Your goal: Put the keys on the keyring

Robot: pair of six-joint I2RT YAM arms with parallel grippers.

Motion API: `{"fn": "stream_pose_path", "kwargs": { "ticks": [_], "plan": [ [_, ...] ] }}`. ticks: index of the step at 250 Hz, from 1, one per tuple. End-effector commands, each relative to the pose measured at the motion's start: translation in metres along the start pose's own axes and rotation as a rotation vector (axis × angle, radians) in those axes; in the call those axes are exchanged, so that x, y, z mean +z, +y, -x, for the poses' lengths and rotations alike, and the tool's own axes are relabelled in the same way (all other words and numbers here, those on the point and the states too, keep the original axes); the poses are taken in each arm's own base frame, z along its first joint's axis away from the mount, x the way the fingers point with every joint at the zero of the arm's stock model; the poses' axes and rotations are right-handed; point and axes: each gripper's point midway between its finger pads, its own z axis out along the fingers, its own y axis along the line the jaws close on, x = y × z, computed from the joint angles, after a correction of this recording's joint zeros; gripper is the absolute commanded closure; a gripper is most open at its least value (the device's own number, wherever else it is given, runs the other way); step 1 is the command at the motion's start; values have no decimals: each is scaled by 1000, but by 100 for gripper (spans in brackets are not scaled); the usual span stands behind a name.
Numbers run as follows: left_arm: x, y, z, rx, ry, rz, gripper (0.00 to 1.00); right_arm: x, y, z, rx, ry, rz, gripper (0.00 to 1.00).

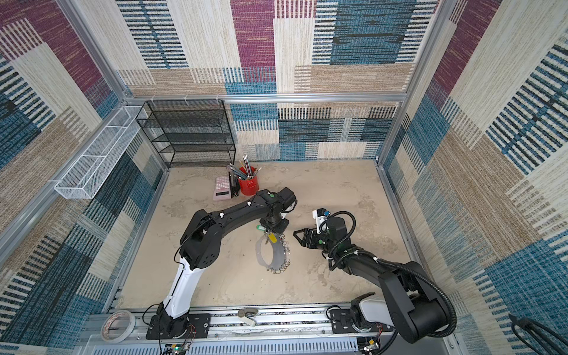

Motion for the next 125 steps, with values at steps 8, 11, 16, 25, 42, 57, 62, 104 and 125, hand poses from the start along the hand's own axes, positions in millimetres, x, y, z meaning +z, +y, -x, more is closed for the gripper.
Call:
{"fn": "stream_pose_path", "kwargs": {
  "ticks": [8, 11, 16, 25, 42, 57, 62, 104, 125],
  "plan": [
    [0, -1, -2, -2, 13, -10, 90, 0, 5, 4, -20, -12, 23, 34],
    [0, -2, -2, -2, 14, -12, 90, 0, 5, 4, -20, -13, 23, 34],
    [0, -3, -2, -1, 12, -18, 90, 0, 5, 3, -20, -11, 23, 34],
    [0, -5, -2, -2, 12, -29, 90, 0, 5, 4, -20, -12, 24, 34],
    [1, -7, -2, -3, 15, -40, 90, 0, 5, 3, -19, -12, 23, 34],
    [2, -8, -3, -4, 19, -49, 90, 0, 5, 3, -20, -11, 23, 34],
    [2, -9, -3, -5, 19, -51, 90, 0, 5, 3, -19, -11, 22, 34],
    [3, -9, -4, -9, 22, -54, 89, 0, 4, 2, -20, -10, 20, 34],
    [4, -8, -5, -11, 26, -47, 89, 0, 3, 1, -18, -8, 19, 34]
  ]
}}
